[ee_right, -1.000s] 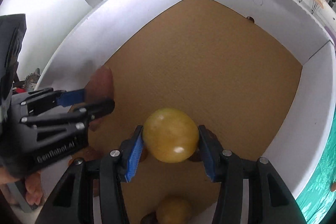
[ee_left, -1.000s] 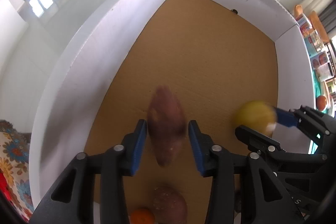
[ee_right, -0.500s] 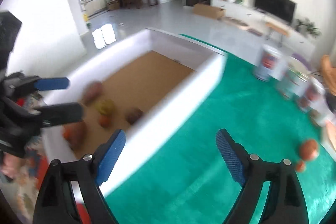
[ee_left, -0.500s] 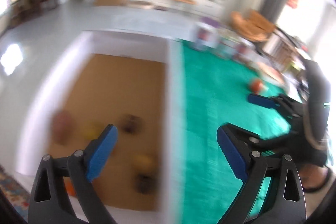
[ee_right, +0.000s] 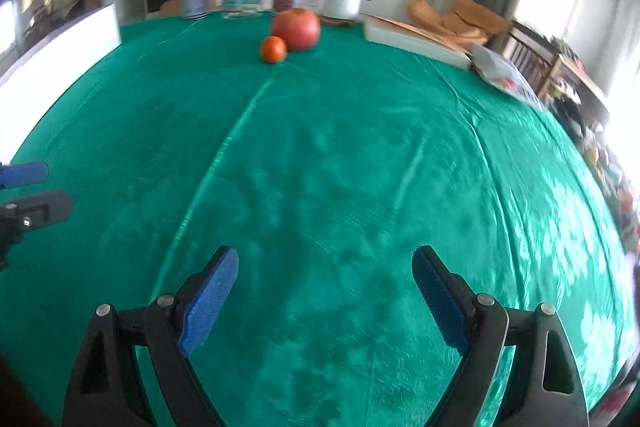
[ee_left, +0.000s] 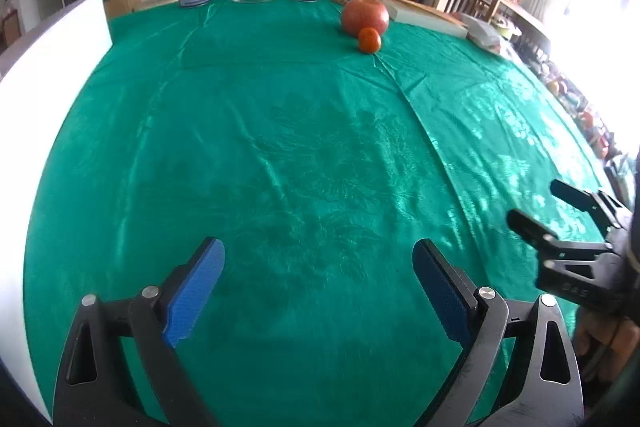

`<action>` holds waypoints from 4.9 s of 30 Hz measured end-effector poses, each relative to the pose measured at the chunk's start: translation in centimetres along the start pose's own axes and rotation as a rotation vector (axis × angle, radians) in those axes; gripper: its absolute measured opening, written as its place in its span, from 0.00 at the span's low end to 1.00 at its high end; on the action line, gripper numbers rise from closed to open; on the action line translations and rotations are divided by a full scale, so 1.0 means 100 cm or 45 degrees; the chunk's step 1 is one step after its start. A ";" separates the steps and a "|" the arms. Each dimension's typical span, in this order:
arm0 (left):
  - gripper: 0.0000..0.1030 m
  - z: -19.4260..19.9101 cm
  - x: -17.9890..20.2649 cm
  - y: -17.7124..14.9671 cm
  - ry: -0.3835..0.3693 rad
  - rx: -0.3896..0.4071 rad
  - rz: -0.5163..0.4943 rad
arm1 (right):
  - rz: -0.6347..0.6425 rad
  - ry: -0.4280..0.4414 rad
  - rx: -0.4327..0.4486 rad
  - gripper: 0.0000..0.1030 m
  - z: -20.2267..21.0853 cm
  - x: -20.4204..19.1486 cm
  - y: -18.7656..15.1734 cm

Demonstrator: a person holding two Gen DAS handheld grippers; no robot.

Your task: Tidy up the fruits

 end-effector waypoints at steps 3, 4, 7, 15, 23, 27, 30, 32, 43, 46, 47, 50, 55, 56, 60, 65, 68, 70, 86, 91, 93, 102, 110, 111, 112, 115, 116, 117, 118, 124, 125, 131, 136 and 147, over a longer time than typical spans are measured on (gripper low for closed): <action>0.93 -0.008 -0.001 -0.003 0.070 0.005 -0.030 | -0.081 0.013 -0.006 0.86 -0.003 0.003 -0.005; 0.94 -0.007 -0.003 -0.004 0.095 0.007 -0.040 | -0.090 0.005 0.008 0.86 -0.007 0.001 -0.002; 0.94 -0.005 -0.005 -0.011 0.135 -0.001 -0.074 | -0.082 -0.007 -0.014 0.86 -0.019 -0.002 -0.009; 1.00 -0.008 -0.004 -0.013 0.129 -0.023 -0.095 | -0.147 0.001 -0.061 0.96 -0.050 -0.001 0.000; 1.00 -0.008 -0.003 -0.013 0.131 -0.024 -0.095 | -0.180 0.020 -0.092 1.00 -0.056 0.000 -0.002; 1.00 -0.008 -0.003 -0.013 0.129 -0.024 -0.095 | -0.179 0.021 -0.092 1.00 -0.055 0.000 -0.002; 1.00 -0.008 -0.003 -0.014 0.126 -0.025 -0.096 | -0.179 0.021 -0.092 1.00 -0.055 0.000 -0.002; 0.99 -0.008 -0.003 -0.012 0.120 -0.043 -0.101 | -0.179 0.022 -0.092 1.00 -0.055 0.000 -0.003; 0.99 -0.060 0.023 0.145 -0.040 -0.004 -0.210 | -0.159 0.041 -0.092 1.00 -0.054 -0.004 -0.003; 0.97 -0.092 0.021 0.176 0.014 -0.024 -0.192 | -0.147 0.051 -0.092 1.00 -0.054 -0.007 -0.004; 0.97 -0.100 0.021 0.181 0.025 -0.030 -0.178 | -0.143 0.055 -0.092 1.00 -0.054 -0.008 -0.004; 0.97 -0.119 0.019 0.191 0.061 -0.028 -0.149 | -0.133 0.064 -0.093 1.00 -0.054 -0.010 -0.005; 0.50 -0.142 0.014 0.193 0.085 -0.036 -0.139 | -0.124 0.073 -0.093 1.00 -0.053 -0.012 -0.006; 0.39 -0.145 0.013 0.192 0.049 -0.044 -0.123 | -0.123 0.074 -0.093 1.00 -0.053 -0.012 -0.006; 0.28 -0.129 0.006 0.183 -0.004 0.012 -0.081 | -0.123 0.074 -0.092 1.00 -0.053 -0.012 -0.006; 0.28 -0.074 -0.005 0.135 -0.217 0.021 0.039 | -0.124 0.073 -0.092 1.00 -0.052 -0.012 -0.006; 0.28 -0.039 -0.011 0.092 -0.335 -0.002 0.093 | -0.124 0.073 -0.091 1.00 -0.052 -0.012 -0.006; 0.28 -0.029 -0.019 0.064 -0.368 -0.038 0.131 | -0.123 0.073 -0.091 1.00 -0.052 -0.012 -0.006; 0.78 0.015 -0.084 0.031 -0.092 0.101 0.144 | -0.123 0.073 -0.090 1.00 -0.051 -0.011 -0.006; 0.93 0.021 -0.035 0.025 0.044 0.130 -0.180 | -0.122 0.073 -0.090 1.00 -0.051 -0.011 -0.006; 0.93 0.012 -0.024 0.022 0.092 0.095 -0.235 | -0.123 0.073 -0.089 1.00 -0.051 -0.011 -0.006; 0.93 -0.014 -0.030 0.010 0.143 0.033 -0.105 | -0.148 0.114 -0.120 1.00 -0.048 -0.010 -0.004; 0.97 -0.021 -0.036 0.006 0.152 -0.011 -0.057 | 0.088 0.196 0.052 1.00 -0.079 -0.040 0.155; 0.98 -0.022 -0.037 0.006 0.149 -0.013 -0.056 | 0.124 0.205 0.025 1.00 -0.095 -0.049 0.168; 0.98 -0.022 -0.037 0.006 0.148 -0.013 -0.057 | 0.156 0.220 0.009 1.00 -0.116 -0.061 0.182; 0.98 -0.021 -0.037 0.006 0.147 -0.013 -0.059 | 0.195 0.220 -0.008 0.99 -0.159 -0.088 0.206; 0.98 -0.022 -0.037 0.006 0.147 -0.013 -0.059 | 0.195 0.211 -0.011 0.99 -0.171 -0.097 0.212; 0.98 -0.021 -0.037 0.006 0.146 -0.013 -0.059 | 0.192 0.206 -0.018 0.97 -0.182 -0.105 0.216; 0.98 -0.022 -0.037 0.006 0.145 -0.013 -0.059 | 0.185 0.194 -0.029 0.88 -0.192 -0.111 0.219; 0.98 -0.021 -0.036 0.007 0.140 -0.012 -0.059 | 0.036 0.208 -0.090 0.65 -0.214 -0.112 0.227; 0.98 -0.021 -0.036 0.007 0.140 -0.012 -0.059 | 0.015 0.222 -0.094 0.65 -0.208 -0.108 0.224; 0.99 -0.021 -0.035 0.007 0.143 -0.014 -0.059 | -0.020 0.286 -0.187 0.65 -0.130 -0.072 0.146; 1.00 -0.021 -0.035 0.007 0.156 -0.019 -0.055 | -0.004 0.235 -0.174 0.66 -0.072 -0.056 0.062; 1.00 -0.004 -0.039 -0.018 0.223 -0.055 0.045 | -0.185 0.090 -0.066 0.92 -0.027 -0.043 -0.007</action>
Point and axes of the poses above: each gripper's, at about its wrist camera, not at the fingertips, and z roughly against the way its jaws point, x to its right, y to its top, the point moved 8 cm from there along -z, roughly the way its jaws point, and after that the axes turned 12 degrees about -z, right-handed, at the moved point
